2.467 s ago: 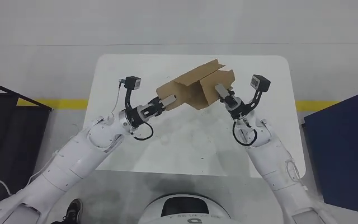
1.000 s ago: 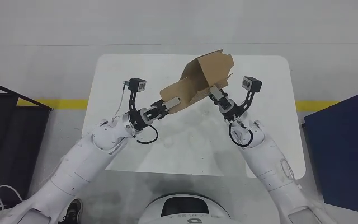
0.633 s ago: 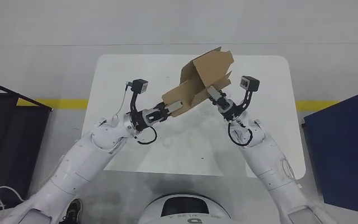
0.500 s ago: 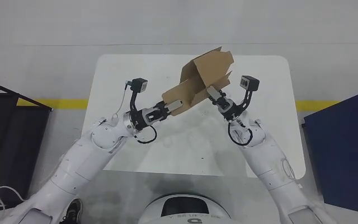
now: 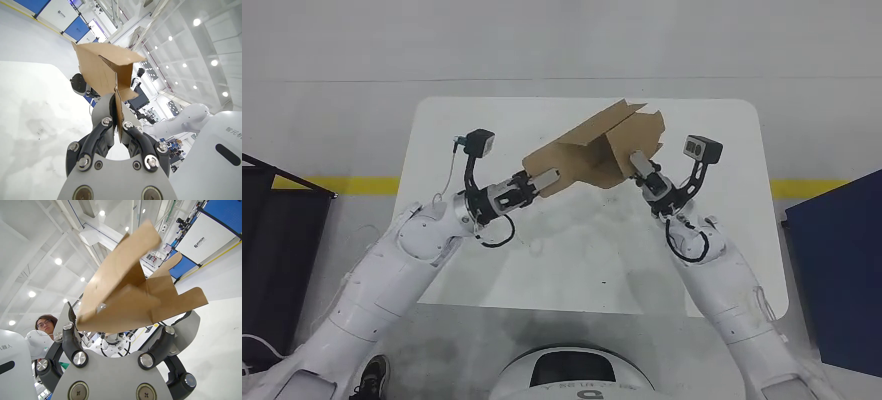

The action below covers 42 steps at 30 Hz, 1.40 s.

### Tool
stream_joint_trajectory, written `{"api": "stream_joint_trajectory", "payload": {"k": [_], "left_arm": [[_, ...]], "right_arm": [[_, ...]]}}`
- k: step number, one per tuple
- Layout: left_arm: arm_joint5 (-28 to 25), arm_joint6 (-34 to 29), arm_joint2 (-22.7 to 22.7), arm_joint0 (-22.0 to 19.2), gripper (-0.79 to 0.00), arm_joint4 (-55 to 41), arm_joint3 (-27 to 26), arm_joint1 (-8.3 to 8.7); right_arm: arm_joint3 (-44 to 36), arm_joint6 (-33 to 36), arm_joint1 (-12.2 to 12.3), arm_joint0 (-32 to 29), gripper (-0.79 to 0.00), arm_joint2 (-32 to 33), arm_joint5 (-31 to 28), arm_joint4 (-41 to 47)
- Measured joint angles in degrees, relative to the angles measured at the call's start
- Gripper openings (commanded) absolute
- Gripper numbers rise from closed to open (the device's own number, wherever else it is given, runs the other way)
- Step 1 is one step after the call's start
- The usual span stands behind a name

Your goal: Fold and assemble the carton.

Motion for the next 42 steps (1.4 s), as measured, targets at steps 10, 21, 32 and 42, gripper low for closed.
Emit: {"api": "stream_joint_trajectory", "payload": {"k": [10, 21, 32, 42], "left_arm": [[-1.2, -3.2, 0.0, -0.1, -0.785, 5.9, -0.4, -0.30], [-4.9, 3.7, -5.9, 0.3, -0.785, 12.5, 0.5, -0.25], [-11.0, 3.8, -9.2, -0.8, -0.785, 34.1, 0.3, -0.11], [-15.1, 7.2, -12.0, -1.5, -0.785, 50.7, -0.1, 0.19]], "right_arm": [[0.6, 1.4, -0.4, 2.1, 0.000, -1.9, 4.5, -0.7], [-1.0, -1.2, -0.3, 0.2, 0.000, 0.6, 5.1, -2.3], [-3.2, 1.5, 0.0, -1.2, 0.000, 1.2, 6.9, -3.0], [-5.3, 3.9, 0.2, -1.8, 0.000, 0.9, 10.4, -7.0]]}}
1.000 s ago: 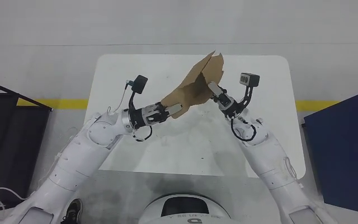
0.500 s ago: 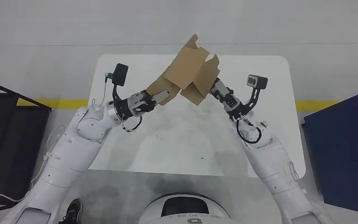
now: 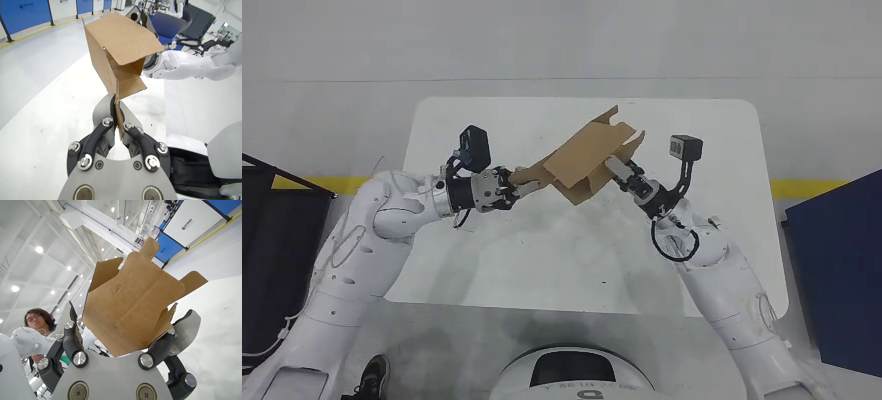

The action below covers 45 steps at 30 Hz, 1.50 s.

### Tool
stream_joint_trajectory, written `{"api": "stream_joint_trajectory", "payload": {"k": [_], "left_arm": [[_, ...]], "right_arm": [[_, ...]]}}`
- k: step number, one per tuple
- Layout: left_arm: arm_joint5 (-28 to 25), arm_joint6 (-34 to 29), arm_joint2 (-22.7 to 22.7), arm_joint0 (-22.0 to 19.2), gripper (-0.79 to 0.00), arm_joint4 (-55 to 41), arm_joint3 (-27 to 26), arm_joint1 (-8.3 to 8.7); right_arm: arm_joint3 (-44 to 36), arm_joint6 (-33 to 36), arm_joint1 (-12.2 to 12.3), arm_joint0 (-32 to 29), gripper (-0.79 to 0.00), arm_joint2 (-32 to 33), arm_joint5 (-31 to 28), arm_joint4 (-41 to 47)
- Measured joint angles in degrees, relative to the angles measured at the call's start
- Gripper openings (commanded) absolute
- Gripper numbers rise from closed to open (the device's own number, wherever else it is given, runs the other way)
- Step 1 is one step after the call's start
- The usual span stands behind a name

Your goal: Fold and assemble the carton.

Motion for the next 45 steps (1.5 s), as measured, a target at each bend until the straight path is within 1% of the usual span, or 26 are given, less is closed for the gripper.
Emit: {"api": "stream_joint_trajectory", "payload": {"k": [9, 16, 21, 24, 30, 36, 45], "left_arm": [[-0.7, 5.8, -1.6, -0.7, -0.785, 9.3, -0.6, -0.03], [-0.9, 9.5, -1.8, -0.5, -0.785, 13.8, -0.4, -0.11], [0.5, 12.7, -3.2, -0.8, -0.785, 16.7, 0.0, -0.07], [0.4, 14.0, -4.0, -0.7, -0.785, 18.0, 0.0, 0.04], [-0.2, 15.2, -4.1, 0.0, -0.785, 19.5, -0.2, 0.15], [0.8, 16.6, -4.0, 0.7, -0.785, 20.1, -0.5, 0.11], [1.1, 17.7, -4.2, 2.3, -0.785, 21.3, -1.1, 0.23]], "right_arm": [[-0.7, 1.3, 0.1, -0.1, 0.000, -0.2, 3.1, -0.6], [-0.6, 1.6, 0.1, -0.4, 0.000, -0.4, 4.3, 0.1], [0.2, 2.4, 0.0, -0.1, 0.000, -1.0, 6.4, 1.3], [0.6, 2.8, 0.0, 0.2, 0.000, -1.3, 7.3, 2.4], [1.1, 3.2, -0.2, 0.7, 0.000, -2.2, 7.3, 3.4], [2.8, 2.7, -0.5, 1.6, 0.000, -3.6, 8.7, 2.1], [3.7, 3.1, -1.0, 2.3, 0.000, -5.3, 8.5, 3.2]]}}
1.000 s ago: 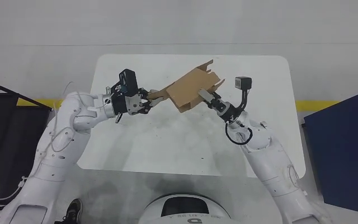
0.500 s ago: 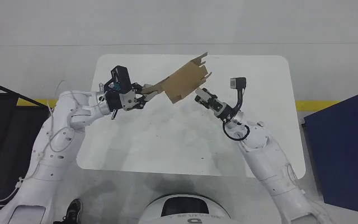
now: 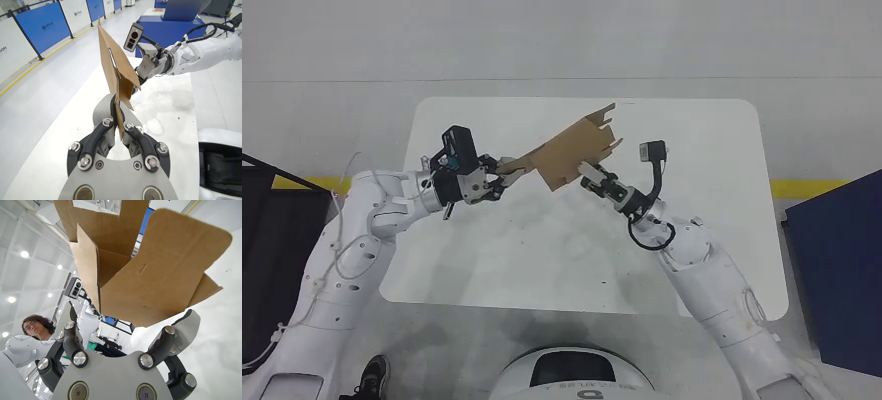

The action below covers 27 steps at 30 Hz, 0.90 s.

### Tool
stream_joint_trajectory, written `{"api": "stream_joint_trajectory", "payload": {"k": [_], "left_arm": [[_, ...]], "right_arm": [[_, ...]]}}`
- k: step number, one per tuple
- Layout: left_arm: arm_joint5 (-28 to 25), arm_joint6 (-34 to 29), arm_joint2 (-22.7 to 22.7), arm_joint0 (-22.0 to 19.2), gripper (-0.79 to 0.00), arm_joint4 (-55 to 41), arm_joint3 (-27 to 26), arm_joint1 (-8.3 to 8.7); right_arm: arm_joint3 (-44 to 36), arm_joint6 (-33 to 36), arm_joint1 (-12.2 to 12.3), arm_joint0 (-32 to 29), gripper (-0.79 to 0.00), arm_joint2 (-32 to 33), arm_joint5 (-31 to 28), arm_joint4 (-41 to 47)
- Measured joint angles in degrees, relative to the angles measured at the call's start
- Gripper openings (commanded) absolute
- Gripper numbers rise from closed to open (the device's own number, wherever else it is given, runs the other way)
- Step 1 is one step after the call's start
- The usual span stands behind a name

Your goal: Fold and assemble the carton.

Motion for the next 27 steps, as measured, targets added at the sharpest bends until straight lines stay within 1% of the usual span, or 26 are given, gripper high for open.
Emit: {"api": "stream_joint_trajectory", "payload": {"k": [8, 17, 27], "left_arm": [[1.0, 0.3, 0.0, 0.3, -0.785, -0.2, -0.6, -0.03], [1.0, -0.4, 0.8, 0.0, -0.785, -0.2, -0.7, -0.08], [0.9, -1.0, 1.6, -0.6, -0.785, -0.6, 0.5, -0.17]], "right_arm": [[1.5, -0.3, -0.2, 0.9, 0.000, -0.5, 1.6, -1.3], [1.1, 0.2, -0.3, 0.9, 0.000, -0.4, -0.3, 0.5], [1.7, 0.3, -0.4, 1.3, 0.000, -0.3, -1.3, 1.3]]}}
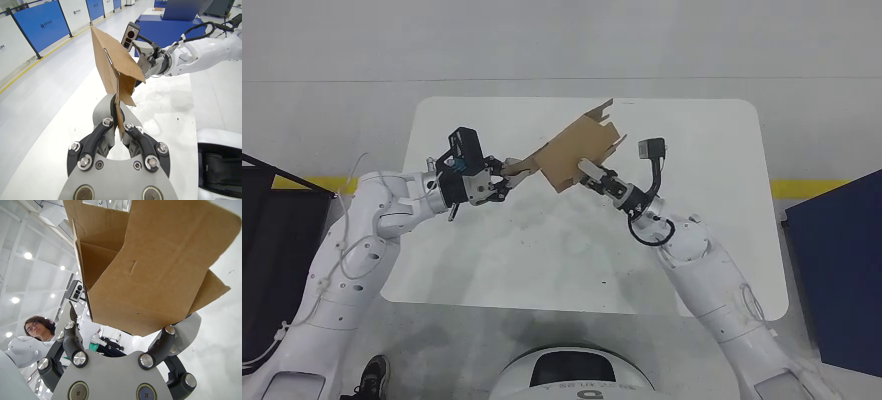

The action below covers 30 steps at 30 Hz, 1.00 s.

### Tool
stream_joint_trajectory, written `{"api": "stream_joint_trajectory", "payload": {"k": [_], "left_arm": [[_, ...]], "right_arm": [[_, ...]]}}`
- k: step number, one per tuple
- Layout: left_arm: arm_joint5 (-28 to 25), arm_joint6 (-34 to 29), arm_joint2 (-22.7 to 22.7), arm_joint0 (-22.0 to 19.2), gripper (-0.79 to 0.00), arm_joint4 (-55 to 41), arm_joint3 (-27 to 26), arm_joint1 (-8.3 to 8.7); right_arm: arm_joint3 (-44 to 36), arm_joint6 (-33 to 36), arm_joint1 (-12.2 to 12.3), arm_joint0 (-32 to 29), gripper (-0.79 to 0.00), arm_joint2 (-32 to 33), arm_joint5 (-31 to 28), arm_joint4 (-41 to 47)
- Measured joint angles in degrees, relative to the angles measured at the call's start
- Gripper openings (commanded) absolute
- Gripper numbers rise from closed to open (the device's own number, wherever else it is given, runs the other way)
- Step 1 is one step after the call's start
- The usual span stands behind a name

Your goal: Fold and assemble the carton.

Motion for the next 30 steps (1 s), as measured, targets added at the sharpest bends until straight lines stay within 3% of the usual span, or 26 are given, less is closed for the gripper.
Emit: {"api": "stream_joint_trajectory", "payload": {"k": [15, 22, 30], "left_arm": [[-0.8, -0.7, 1.2, -1.0, -0.785, -0.7, 1.6, -0.11], [-1.4, -0.7, 1.1, -1.2, -0.785, -0.6, 2.5, -0.04], [-1.6, -0.6, 1.5, -1.3, -0.785, -0.5, 2.8, -0.06]], "right_arm": [[0.3, 0.0, -0.1, 0.5, -0.022, 0.5, 0.2, 0.1], [0.4, 0.0, -0.1, 0.5, -0.262, 0.6, 0.5, 0.1], [0.7, 0.0, -0.3, 1.0, -0.326, 0.6, 0.7, 0.1]]}}
